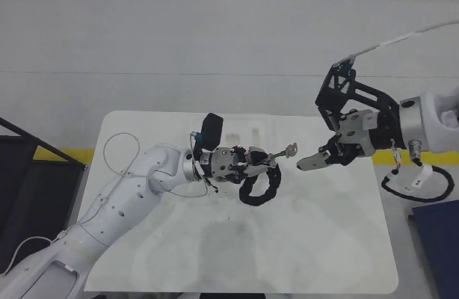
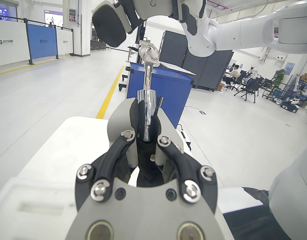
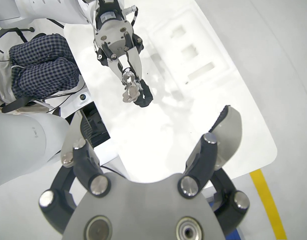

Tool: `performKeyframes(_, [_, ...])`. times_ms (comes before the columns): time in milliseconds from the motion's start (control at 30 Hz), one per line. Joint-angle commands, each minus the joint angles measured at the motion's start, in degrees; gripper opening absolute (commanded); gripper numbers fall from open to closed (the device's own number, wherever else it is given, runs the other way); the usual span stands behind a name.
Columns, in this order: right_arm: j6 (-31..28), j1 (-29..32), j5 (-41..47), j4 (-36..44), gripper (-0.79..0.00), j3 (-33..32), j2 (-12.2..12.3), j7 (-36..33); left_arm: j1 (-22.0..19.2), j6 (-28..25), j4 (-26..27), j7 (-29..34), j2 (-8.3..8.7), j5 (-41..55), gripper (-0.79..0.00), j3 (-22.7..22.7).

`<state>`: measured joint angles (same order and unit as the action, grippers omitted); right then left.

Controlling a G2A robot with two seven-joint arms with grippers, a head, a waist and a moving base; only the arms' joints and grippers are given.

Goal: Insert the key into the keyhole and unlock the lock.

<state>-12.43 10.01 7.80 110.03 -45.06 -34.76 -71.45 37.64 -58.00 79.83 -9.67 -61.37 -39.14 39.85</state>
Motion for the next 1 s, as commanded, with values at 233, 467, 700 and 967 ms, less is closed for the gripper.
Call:
performKeyframes(233, [-1.4, 2.0, 2.0, 2.0, 0.000, -0.7, 0.0, 0.7, 0.7, 0.0, -1.6, -0.7, -0.61, -0.8, -0.785, 1.5])
performKeyframes(467, [-2.5, 2.2, 4.4, 3.1, 0.000, 0.2, -0.9, 1.3, 1.4, 0.0, -1.6, -0.4, -1.16, -1.2, -0.785, 2.6])
performKeyframes(700, [-3.0, 1.7, 4.5, 3.3, 0.000, 1.7, -2.2, 2.4, 1.7, 0.0, -1.5, 0.0, -1.70, -1.4, -0.785, 3.1])
performKeyframes(967, [-2.9, 1.0, 5.1, 2.9, 0.000, 2.4, -3.3, 2.4, 2.1, 0.0, -1.6, 0.7, -2.05, -1.4, -0.785, 3.8])
